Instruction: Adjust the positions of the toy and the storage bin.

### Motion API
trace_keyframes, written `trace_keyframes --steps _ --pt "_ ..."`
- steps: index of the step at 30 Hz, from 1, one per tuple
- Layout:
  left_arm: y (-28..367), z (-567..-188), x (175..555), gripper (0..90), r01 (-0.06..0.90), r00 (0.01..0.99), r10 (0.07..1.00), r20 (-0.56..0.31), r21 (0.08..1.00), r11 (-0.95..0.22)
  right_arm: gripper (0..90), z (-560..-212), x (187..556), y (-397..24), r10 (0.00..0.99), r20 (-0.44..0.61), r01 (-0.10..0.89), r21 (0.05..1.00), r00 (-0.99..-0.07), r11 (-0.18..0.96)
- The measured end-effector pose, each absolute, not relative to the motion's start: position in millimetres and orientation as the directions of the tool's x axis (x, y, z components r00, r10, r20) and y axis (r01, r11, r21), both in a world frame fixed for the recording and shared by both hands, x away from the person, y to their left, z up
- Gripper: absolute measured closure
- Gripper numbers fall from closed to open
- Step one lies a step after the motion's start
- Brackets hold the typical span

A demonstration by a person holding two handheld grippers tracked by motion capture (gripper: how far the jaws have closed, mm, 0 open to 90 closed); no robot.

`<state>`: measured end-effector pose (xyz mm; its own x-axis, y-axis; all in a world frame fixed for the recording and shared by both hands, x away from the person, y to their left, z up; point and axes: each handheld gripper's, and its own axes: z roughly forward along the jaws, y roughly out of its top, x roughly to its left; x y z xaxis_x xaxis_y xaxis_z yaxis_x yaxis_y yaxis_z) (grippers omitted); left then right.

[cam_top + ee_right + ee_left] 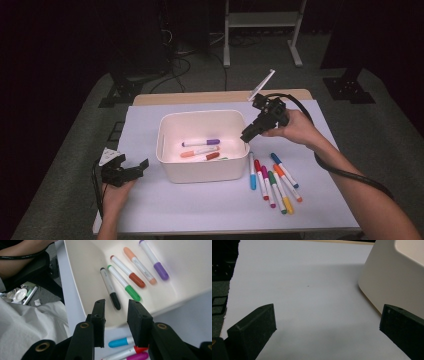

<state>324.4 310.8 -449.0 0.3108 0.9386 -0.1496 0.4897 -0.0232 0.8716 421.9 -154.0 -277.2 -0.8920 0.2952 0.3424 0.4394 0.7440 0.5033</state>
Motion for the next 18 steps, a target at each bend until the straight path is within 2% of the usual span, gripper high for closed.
trace_keyframes --steps 10,18 --pt "310 -449 324 0.0 0.494 0.310 0.939 -0.148 0.869 -0.026 65.4 -282 409 -218 0.389 0.342 0.518 0.532 -0.855 0.670" --pt "309 -449 324 0.0 0.493 0.312 0.940 -0.141 0.869 -0.034 64.0 -315 399 -256 0.448 0.365 0.577 0.537 -0.817 0.615"
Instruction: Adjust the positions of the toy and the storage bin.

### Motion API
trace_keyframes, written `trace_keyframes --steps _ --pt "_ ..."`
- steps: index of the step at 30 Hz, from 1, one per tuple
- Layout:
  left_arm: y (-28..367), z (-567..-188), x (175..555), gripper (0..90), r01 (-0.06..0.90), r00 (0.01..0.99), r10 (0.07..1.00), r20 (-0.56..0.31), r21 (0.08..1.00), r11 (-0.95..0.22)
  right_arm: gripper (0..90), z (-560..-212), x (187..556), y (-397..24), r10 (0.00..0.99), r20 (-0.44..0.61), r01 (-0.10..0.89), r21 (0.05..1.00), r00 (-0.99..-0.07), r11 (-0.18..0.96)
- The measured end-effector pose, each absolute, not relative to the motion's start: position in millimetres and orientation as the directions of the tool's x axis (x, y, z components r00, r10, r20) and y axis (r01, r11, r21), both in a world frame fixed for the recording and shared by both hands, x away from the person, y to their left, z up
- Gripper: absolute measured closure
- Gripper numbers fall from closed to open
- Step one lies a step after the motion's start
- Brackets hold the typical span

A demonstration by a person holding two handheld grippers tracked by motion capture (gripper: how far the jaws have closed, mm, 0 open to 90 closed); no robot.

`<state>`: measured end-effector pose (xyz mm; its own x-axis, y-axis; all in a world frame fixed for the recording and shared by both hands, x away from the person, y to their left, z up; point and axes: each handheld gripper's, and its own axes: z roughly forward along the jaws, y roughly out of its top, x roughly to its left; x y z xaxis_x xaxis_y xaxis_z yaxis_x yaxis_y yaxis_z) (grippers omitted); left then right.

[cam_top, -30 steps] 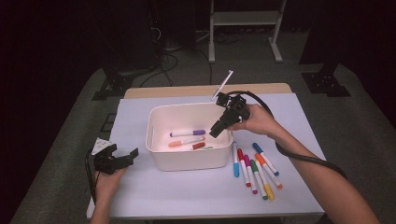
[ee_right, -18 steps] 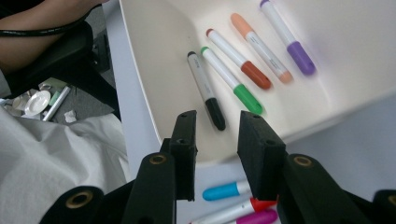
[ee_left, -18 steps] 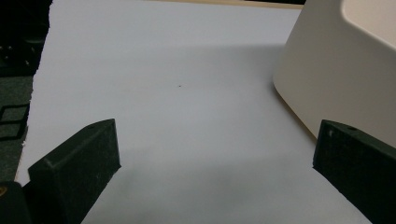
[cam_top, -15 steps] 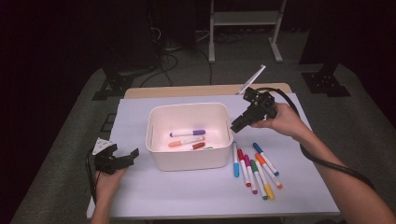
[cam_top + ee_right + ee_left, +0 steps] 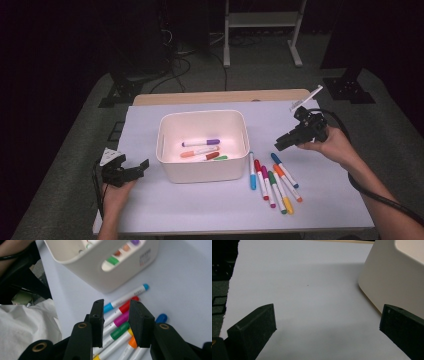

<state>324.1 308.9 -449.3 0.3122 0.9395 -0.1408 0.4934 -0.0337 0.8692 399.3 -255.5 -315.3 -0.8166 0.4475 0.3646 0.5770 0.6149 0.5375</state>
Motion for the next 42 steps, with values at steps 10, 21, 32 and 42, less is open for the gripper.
trace_keyframes --steps 10,21,32,42 --pt "310 -448 324 0.0 0.492 0.310 0.940 -0.141 0.870 -0.032 62.7 -367 391 -278 0.507 0.393 0.641 0.497 -0.767 0.585" --pt "308 -449 324 0.0 0.495 0.315 0.940 -0.134 0.868 -0.043 61.0 -418 384 -285 0.571 0.378 0.684 0.445 -0.729 0.578" --pt "310 -448 324 0.0 0.493 0.308 0.941 -0.140 0.869 -0.032 61.8 -429 381 -281 0.621 0.272 0.673 0.409 -0.735 0.617" --pt "309 -449 324 0.0 0.492 0.311 0.940 -0.137 0.870 -0.036 63.5 -430 382 -288 0.653 0.227 0.678 0.415 -0.723 0.607"
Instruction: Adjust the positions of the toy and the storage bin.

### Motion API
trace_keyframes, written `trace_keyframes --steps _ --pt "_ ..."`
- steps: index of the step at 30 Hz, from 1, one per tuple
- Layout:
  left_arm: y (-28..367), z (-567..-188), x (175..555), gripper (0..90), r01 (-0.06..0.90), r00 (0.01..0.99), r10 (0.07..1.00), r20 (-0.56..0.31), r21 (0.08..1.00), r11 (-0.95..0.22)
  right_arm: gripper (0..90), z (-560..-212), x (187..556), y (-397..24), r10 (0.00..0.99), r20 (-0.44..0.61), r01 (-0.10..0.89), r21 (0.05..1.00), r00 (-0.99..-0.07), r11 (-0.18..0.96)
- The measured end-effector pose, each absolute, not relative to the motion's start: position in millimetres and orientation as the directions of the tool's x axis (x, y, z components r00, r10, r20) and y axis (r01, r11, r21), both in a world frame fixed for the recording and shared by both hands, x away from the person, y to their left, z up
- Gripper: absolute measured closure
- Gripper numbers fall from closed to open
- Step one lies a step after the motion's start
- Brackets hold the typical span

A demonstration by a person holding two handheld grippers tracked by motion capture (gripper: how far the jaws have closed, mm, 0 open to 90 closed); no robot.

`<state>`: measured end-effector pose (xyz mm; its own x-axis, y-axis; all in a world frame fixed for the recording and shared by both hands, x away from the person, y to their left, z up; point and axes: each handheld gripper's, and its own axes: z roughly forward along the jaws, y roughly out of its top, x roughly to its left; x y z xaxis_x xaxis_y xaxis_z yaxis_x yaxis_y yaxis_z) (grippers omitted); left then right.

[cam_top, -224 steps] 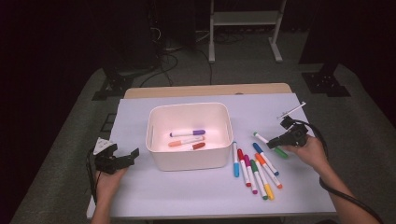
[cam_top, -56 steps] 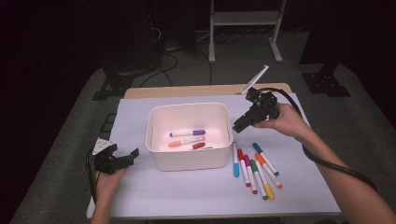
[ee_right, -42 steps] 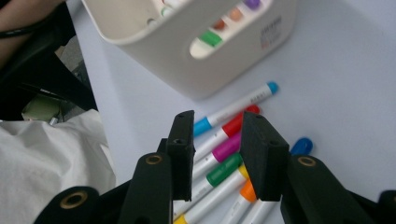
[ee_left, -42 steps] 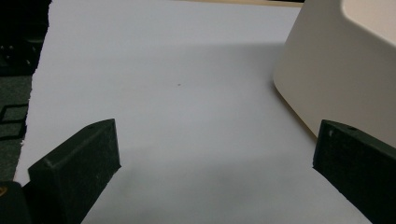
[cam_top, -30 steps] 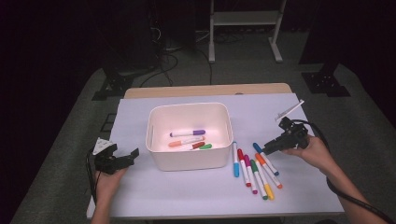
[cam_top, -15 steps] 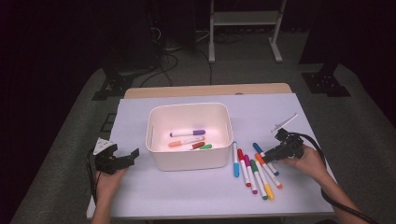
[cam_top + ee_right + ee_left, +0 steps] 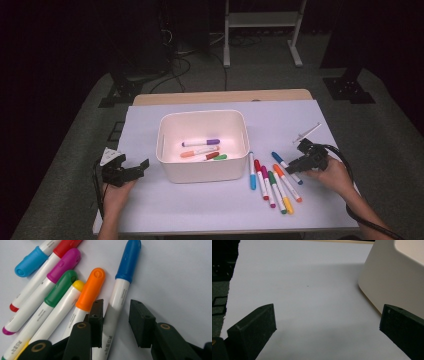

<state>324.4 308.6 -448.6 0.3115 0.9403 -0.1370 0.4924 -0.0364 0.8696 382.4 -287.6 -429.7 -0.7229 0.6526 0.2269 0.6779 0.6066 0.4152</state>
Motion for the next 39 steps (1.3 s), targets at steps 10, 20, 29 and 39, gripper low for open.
trace_keyframes --steps 10,20,29,39 --pt "309 -448 324 0.0 0.493 0.310 0.941 -0.140 0.869 -0.033 75.2 -431 384 -286 0.672 0.200 0.684 0.408 -0.713 0.605" --pt "309 -449 324 0.0 0.491 0.309 0.941 -0.140 0.870 -0.032 75.5 -425 385 -302 0.657 0.299 0.715 0.414 -0.692 0.563" --pt "309 -449 325 0.0 0.492 0.310 0.941 -0.138 0.870 -0.034 75.4 -404 380 -315 0.635 0.361 0.725 0.441 -0.683 0.529" --pt "308 -448 324 0.0 0.492 0.311 0.941 -0.137 0.870 -0.036 75.4 -366 373 -320 0.590 0.390 0.702 0.487 -0.707 0.520"
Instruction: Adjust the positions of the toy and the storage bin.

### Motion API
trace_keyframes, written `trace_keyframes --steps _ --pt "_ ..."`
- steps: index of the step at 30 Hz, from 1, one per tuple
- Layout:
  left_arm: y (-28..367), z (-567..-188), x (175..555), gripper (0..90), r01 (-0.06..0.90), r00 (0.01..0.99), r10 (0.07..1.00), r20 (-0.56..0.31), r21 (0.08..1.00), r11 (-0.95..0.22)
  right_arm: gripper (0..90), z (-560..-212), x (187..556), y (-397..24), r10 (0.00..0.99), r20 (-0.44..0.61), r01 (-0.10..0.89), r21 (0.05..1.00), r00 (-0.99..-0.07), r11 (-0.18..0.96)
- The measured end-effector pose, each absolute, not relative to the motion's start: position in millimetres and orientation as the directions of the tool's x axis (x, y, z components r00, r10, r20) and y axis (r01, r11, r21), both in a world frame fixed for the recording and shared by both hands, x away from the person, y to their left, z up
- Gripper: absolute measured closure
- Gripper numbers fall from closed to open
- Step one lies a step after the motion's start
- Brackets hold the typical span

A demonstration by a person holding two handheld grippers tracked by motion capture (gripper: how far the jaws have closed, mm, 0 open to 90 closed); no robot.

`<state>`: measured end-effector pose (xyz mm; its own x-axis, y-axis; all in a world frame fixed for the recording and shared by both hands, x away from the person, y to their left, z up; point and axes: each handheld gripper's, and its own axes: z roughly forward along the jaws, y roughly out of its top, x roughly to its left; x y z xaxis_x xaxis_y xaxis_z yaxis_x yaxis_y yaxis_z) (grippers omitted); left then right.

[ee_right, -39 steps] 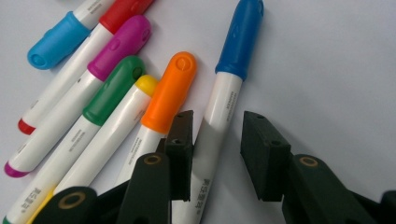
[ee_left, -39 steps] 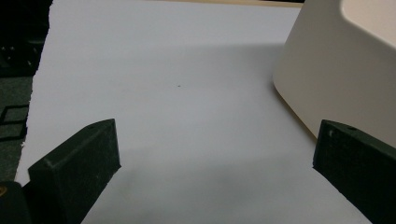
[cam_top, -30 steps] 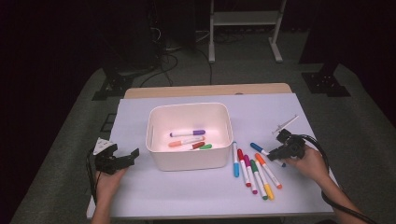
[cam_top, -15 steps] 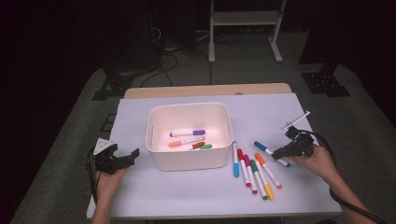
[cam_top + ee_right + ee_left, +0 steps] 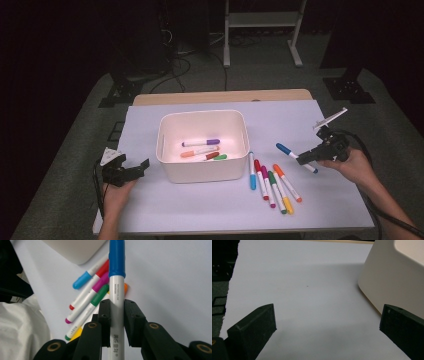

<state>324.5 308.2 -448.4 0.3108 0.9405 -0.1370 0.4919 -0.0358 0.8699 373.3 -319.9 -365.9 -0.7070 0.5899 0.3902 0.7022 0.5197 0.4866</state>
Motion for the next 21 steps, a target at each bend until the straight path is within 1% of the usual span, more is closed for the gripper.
trace_keyframes --steps 9,14,21 --pt "308 -448 324 0.0 0.493 0.311 0.940 -0.138 0.869 -0.036 75.4 -330 369 -310 0.542 0.390 0.664 0.512 -0.745 0.544" --pt "308 -448 324 0.0 0.491 0.311 0.940 -0.137 0.870 -0.036 75.3 -308 369 -298 0.510 0.383 0.635 0.525 -0.771 0.566" --pt "308 -448 324 0.0 0.492 0.311 0.940 -0.139 0.870 -0.034 75.4 -284 372 -278 0.460 0.391 0.603 0.539 -0.797 0.588"
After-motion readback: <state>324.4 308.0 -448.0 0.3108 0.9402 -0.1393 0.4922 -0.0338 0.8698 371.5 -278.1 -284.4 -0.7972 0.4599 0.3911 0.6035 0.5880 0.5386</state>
